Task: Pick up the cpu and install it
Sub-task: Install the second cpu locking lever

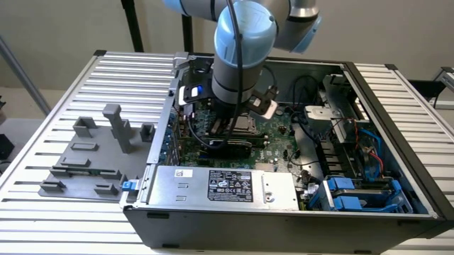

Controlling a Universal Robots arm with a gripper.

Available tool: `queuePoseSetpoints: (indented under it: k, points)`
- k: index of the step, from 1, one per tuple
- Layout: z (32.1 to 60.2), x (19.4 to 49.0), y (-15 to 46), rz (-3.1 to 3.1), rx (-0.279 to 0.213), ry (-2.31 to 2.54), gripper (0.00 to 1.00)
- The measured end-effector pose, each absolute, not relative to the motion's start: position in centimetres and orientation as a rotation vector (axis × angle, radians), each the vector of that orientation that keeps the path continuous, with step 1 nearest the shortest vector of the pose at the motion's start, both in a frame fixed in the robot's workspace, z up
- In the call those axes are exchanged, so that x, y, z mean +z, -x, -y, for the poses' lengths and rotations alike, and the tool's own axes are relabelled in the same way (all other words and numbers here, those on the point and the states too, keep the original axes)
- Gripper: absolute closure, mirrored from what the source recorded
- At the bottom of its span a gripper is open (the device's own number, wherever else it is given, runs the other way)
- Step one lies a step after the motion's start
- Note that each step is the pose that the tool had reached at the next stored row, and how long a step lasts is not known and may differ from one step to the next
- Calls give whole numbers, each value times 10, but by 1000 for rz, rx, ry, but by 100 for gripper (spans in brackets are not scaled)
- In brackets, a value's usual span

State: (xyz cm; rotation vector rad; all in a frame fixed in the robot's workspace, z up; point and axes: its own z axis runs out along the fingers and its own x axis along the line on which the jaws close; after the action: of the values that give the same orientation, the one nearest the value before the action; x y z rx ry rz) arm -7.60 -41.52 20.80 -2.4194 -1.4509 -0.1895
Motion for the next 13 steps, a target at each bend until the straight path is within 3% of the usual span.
queuePoseSetpoints:
  k: [13]
  points:
    - [408, 200, 78, 1457, -164, 2435, 89]
